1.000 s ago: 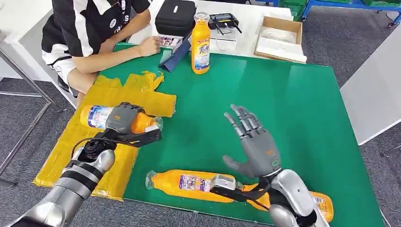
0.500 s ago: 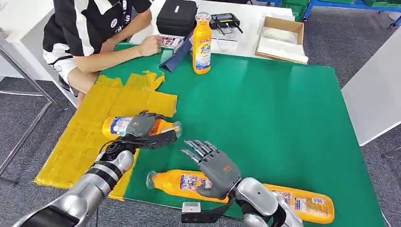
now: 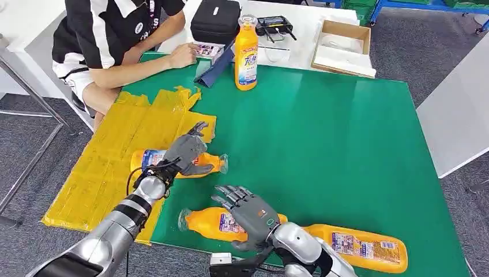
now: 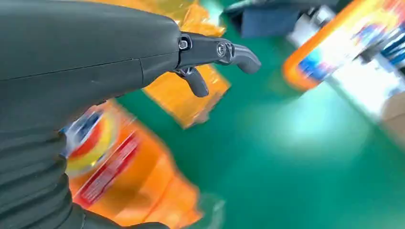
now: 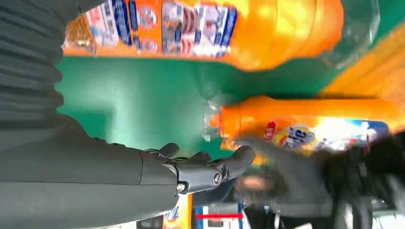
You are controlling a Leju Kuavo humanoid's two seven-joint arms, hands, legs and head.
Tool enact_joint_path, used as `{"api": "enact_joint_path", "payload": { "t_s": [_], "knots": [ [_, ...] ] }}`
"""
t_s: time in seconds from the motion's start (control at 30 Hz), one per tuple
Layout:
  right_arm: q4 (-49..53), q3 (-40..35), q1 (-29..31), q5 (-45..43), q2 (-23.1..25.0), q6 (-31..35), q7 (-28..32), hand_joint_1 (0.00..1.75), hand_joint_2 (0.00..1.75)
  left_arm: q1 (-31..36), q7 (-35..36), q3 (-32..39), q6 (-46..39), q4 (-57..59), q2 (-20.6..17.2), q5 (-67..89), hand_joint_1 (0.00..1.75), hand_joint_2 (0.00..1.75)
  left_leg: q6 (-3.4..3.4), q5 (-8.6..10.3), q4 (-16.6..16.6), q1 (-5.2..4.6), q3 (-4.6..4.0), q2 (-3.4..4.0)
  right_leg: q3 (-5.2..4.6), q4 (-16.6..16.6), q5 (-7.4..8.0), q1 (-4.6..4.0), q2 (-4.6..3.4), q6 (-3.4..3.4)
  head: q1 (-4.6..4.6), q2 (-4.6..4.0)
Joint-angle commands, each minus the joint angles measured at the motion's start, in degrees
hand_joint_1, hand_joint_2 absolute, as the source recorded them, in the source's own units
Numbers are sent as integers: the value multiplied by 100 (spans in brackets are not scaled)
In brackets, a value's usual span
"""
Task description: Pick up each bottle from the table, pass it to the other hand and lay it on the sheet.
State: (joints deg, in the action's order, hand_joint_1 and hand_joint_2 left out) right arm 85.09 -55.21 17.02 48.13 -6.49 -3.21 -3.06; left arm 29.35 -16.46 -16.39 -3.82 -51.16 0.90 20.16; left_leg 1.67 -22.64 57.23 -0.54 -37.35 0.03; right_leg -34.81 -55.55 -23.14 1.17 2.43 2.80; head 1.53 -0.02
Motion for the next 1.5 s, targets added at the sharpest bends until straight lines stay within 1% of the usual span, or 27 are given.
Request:
{"api": "enact_joint_path", "payload": {
  "t_s": [0.03,0.07,0.27,0.3,0.33,0.4,0.47,0.57,0.63,0.67,0.7,0.73,0.77,0.8,0.83,0.87,0.9,0.97,1.07,1.13,1.17,1.2,1.23,1.27,1.37,1.4,1.5],
  "knots": [
    [-664,-376,352,-26,35,-33,-34,0,175,-34,6,133,56,-675,-178,-119,0,175,-10,-13,-3,4,32,17,29,6,-7,-1,-29,-11,0,0],
    [-664,-376,352,-26,35,-33,-34,0,175,-34,6,133,56,-675,-178,-119,0,175,-16,-22,2,7,49,19,47,4,-15,-4,-36,-16,0,0],
    [-680,-406,386,21,70,-69,-149,0,175,-49,-122,177,-27,-835,-184,-360,0,175,-17,-25,3,7,56,19,53,3,-19,-3,-38,-18,0,0],
    [-679,-419,408,67,96,-93,-220,0,175,-49,-119,167,-37,-949,-205,-406,0,175,-9,-9,-5,3,25,13,23,8,-4,-2,-24,-9,0,0],
    [-1163,-386,389,179,128,-152,-424,0,175,-304,-194,551,-42,-1718,-329,-1206,0,175,-10,-11,-2,4,27,16,24,6,-5,-3,-28,-10,0,0],
    [-1231,-383,418,184,171,-155,-423,0,175,-301,-204,578,-10,-1853,-346,-1330,0,175,-17,-22,2,8,46,24,42,3,-13,-5,-42,-17,2,0],
    [-1246,-382,432,187,193,-154,-420,0,175,-284,-144,581,11,-1913,-349,-1356,0,175,-12,-13,1,8,28,18,26,4,-7,-6,-30,-13,0,0],
    [-1221,-369,434,176,206,-160,-433,0,175,-291,-123,555,11,-1934,-345,-1358,0,175,-17,-24,4,9,52,12,50,2,-19,-5,-31,-18,0,0],
    [-1219,-369,433,175,208,-161,-434,0,175,-304,-127,546,13,-1928,-339,-1357,0,175,-9,-9,-4,4,25,12,22,6,-5,-1,-23,-10,2,0],
    [-1219,-369,433,175,208,-161,-434,0,175,-304,-127,546,13,-1928,-339,-1357,0,175,-14,-20,2,9,44,16,42,4,-14,-4,-33,-15,0,0],
    [-1219,-369,433,175,208,-161,-434,0,175,-304,-127,546,13,-1928,-339,-1357,0,175,-12,-15,1,9,35,13,34,6,-10,-6,-27,-13,0,0],
    [-1250,-360,416,172,182,-194,-475,0,175,-329,-122,567,-11,-1907,-335,-1371,0,0,-9,-7,-3,5,21,9,19,6,-4,-2,-19,-10,2,0],
    [-1335,-357,412,223,177,-178,-529,0,175,-355,-280,657,-91,-1932,-311,-1497,0,0,-15,-21,4,9,46,11,45,2,-17,-4,-29,-16,-2,0],
    [-1464,-313,384,242,177,-167,-590,0,175,-416,-336,739,-125,-2018,-320,-1616,0,0,-11,-10,-3,7,28,10,27,7,-7,-3,-22,-11,0,0],
    [-1609,-293,404,368,242,-81,-643,0,175,-460,-364,817,-72,-2262,-330,-1892,0,0,-15,-21,-1,9,52,14,51,8,-15,-4,-32,-16,0,0],
    [-1730,-263,389,395,249,-67,-667,0,175,-542,-348,858,-76,-2416,-369,-1961,0,0,-12,-14,-3,6,36,15,33,7,-9,-2,-29,-13,0,0],
    [-1792,-235,405,435,292,-26,-672,0,175,-570,-372,912,-51,-2584,-371,-2090,0,0,-16,-24,2,10,52,21,50,5,-17,-6,-39,-18,0,0],
    [-1895,-175,410,468,326,-45,-722,0,175,-660,-293,974,-6,-2800,-395,-2246,0,0,-12,-12,-1,8,25,20,22,6,-5,-5,-31,-12,0,0],
    [-1934,-113,453,550,392,-128,-850,0,175,-690,-248,973,-29,-3049,-408,-2315,0,0,-21,-32,9,13,58,24,55,-2,-24,-8,-45,-22,0,0],
    [-2002,-73,454,589,410,-178,-872,0,175,-709,-233,942,-38,-3080,-431,-2329,0,0,-9,-7,-5,7,20,16,16,8,-3,-5,-23,-10,2,2],
    [-2033,-60,449,600,402,-194,-877,0,175,-721,-233,931,-42,-3077,-433,-2329,0,0,-15,-18,1,10,42,17,38,4,-13,-6,-30,-16,0,0],
    [-2083,-52,450,624,399,-241,-906,0,175,-730,-234,919,-48,-3075,-437,-2331,0,0,-12,-10,-3,7,31,13,27,6,-8,-4,-22,-12,2,0],
    [-2096,-44,443,624,379,-238,-903,0,175,-747,-236,919,-52,-3073,-433,-2335,0,175,-17,-19,3,13,49,11,47,4,-17,-8,-28,-19,0,0],
    [-2146,-29,443,681,374,-254,-958,0,175,-779,-253,921,-73,-3094,-430,-2345,0,175,-12,-10,-2,10,32,12,28,7,-8,-7,-22,-14,0,0],
    [-2159,72,428,823,363,-225,-1076,0,175,-830,-271,937,-104,-3130,-441,-2362,0,175,-17,-15,-1,14,48,13,46,8,-12,-9,-28,-18,0,0],
    [-2144,122,416,901,362,-203,-1116,0,175,-848,-274,952,-114,-3143,-443,-2366,0,175,-11,-4,-4,9,28,8,24,8,-4,-6,-16,-12,0,0],
    [-2063,308,364,1112,335,-176,-1249,0,175,-902,-274,1001,-121,-3183,-443,-2367,0,175,-18,-16,1,13,59,9,57,6,-15,-8,-27,-21,0,0]
  ]
}}
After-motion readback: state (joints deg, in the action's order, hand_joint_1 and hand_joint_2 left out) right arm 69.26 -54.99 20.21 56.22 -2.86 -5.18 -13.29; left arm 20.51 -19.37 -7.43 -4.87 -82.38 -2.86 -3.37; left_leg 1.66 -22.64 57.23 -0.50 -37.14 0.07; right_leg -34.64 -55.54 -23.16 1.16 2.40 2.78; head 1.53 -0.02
